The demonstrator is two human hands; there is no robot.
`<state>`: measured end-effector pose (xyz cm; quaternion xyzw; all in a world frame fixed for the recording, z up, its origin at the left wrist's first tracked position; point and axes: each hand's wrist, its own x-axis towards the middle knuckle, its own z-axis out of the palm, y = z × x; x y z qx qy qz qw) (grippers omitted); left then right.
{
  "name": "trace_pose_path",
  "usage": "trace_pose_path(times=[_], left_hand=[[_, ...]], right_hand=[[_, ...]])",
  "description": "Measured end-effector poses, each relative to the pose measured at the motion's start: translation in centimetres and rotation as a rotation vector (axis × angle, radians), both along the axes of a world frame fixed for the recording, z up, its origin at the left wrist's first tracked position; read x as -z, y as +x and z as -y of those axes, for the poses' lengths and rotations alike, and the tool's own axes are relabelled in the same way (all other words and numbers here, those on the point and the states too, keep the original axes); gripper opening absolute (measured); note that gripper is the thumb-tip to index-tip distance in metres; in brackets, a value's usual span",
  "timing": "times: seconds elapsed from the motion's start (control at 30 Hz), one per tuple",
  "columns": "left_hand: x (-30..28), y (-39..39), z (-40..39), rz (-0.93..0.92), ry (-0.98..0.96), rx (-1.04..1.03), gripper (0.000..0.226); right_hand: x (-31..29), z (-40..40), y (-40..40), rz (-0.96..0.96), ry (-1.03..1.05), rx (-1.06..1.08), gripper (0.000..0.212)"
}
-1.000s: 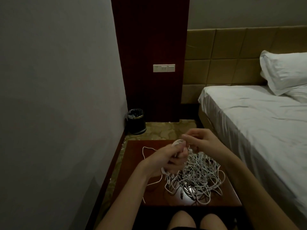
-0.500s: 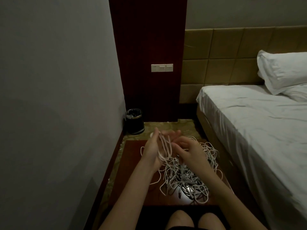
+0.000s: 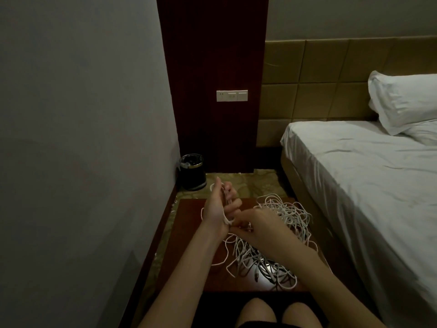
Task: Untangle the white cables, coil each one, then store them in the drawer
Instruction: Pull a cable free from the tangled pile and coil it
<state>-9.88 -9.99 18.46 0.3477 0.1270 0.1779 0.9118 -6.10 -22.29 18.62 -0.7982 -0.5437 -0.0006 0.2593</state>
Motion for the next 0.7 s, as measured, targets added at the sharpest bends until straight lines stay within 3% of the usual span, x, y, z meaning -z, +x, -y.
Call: trace_pose_path(times=[0.13, 0.23, 0.37, 0.5, 0.7], left_hand=[[-0.2, -0.9, -2.0, 0.012, 0.018, -0.017, 0.046], [-0.3, -1.3, -2.4, 0.014, 0.041, -0.01, 0.045], [-0.1, -0.6, -0.2, -0.092, 0.207, 0.037, 0.043], [-0.1, -0.2, 1.3, -0.17, 0.307, 0.089, 0.045], [-0.4, -1.3, 1.1, -0.239, 0.43, 0.421, 0.049]], right_hand=[[-0.6, 1.5, 1.2, -0.104, -0.037, 0.005, 0.007], [-1.2, 3.0, 1.9, -0.155, 0.044, -0.032, 0.006], [-2.1, 1.9, 0.6, -0.098, 0.07, -0.097, 0.014], [-2.6, 0.4, 0.0, -0.007, 0.024, -0.002, 0.012], [-3.3, 0.8, 0.6, 0.043, 0.015, 0.105, 0.034]])
